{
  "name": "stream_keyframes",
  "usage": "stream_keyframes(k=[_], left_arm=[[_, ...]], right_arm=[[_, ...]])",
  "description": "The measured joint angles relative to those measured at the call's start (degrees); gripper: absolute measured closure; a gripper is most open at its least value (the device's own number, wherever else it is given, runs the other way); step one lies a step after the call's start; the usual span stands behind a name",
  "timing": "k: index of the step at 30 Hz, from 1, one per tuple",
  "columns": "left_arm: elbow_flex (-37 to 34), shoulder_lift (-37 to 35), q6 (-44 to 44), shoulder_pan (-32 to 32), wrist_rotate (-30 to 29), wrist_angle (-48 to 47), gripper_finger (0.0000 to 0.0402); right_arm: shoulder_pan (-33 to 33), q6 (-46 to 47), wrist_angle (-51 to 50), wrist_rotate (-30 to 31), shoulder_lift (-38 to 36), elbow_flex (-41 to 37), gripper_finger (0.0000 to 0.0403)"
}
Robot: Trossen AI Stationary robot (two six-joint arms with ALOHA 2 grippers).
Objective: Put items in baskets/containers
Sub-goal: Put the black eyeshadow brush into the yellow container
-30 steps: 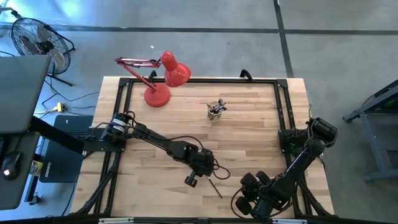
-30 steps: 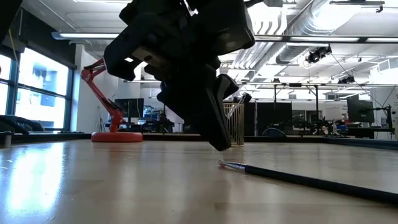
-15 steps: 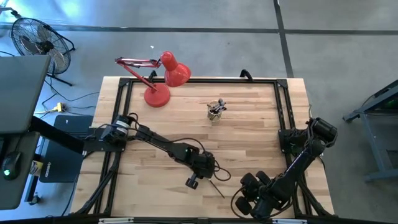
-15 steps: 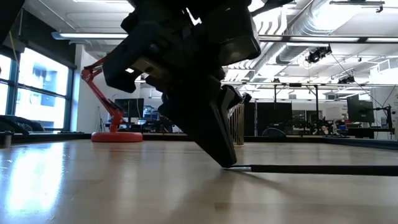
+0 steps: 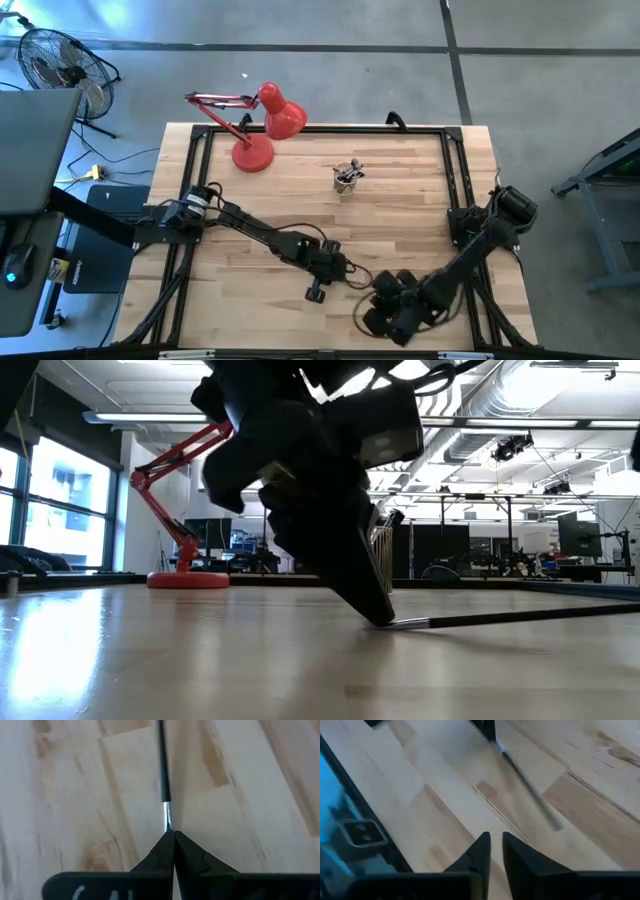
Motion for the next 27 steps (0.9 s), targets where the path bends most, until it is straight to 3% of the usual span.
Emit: stream_keyframes(k=[5,9,18,23,27], left_arm=[[-0.08,0.02,-2.61,0.07,-1.17,-0.03,0.0401],[-0.08,0.02,-2.86,0.07,-1.50,-0.11,0.0401],[-0.08,0.02,-1.36,0.06,-1.72,-0.13,0.0401],[-0.08,0.02,-0.56,0.05,-2.02,-0.13,0.0401],[-0.08,0.04,-0.57,0.07,-2.27,-0.13,0.0401]], right_arm=[[-5.38,-13.02,-0.12,-9.63,0.00,0.00,0.0314],[-8.53,-22.85,-0.67,-13.28,0.00,0.00,0.0284],[-10.65,-47.43,-4.80,-9.11,0.00,0.00,0.0272],[-11.83,-52.45,-5.71,-11.80,-0.02,-1.93,0.0272],[-13.03,-52.10,0.91,-16.62,-0.02,-6.38,0.0272]])
